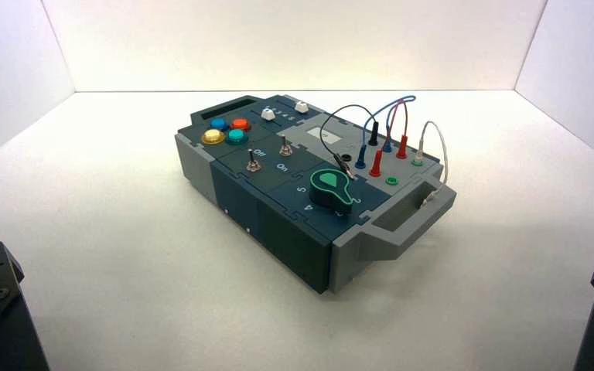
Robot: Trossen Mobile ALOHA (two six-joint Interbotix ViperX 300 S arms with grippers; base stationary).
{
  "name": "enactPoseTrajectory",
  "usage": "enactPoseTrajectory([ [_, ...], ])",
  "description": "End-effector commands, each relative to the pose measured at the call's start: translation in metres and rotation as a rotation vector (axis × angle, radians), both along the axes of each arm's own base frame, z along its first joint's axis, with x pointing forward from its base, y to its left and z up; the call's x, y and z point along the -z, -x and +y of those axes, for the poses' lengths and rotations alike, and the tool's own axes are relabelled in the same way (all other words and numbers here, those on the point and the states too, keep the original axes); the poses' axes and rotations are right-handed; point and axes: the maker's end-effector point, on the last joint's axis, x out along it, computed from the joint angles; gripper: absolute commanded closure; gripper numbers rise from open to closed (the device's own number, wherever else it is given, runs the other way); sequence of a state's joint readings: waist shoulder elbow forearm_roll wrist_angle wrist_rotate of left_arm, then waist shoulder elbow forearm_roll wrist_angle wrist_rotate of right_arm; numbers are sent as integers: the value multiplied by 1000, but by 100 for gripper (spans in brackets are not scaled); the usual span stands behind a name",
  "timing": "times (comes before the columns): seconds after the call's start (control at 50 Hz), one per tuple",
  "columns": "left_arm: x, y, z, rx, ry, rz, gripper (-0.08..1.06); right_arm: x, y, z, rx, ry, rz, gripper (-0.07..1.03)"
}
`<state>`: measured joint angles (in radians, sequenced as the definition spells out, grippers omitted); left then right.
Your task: Turn the knob to position 6.
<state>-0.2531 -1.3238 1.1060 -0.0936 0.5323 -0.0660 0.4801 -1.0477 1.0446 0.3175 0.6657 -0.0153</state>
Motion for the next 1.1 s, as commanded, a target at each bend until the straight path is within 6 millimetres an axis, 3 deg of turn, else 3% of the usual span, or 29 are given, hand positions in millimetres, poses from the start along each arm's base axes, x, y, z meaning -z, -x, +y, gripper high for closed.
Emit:
enactPoseTrajectory([
  [0.02, -10, -3, -1, 3, -1, -15, 101, 0, -1, 2, 1, -12, 7, 98],
  [0.5, -6, -4, -1, 11, -26, -8, 101, 13, 12, 13, -37, -64, 82, 98],
  [0.82, -1, -4, -2, 12, -33, 15, 101, 15, 41, 39, -165, -128, 170, 98],
  [1.1, 0, -6, -2, 13, -34, 26, 101, 34, 54, 43, -167, -166, 282, 98],
])
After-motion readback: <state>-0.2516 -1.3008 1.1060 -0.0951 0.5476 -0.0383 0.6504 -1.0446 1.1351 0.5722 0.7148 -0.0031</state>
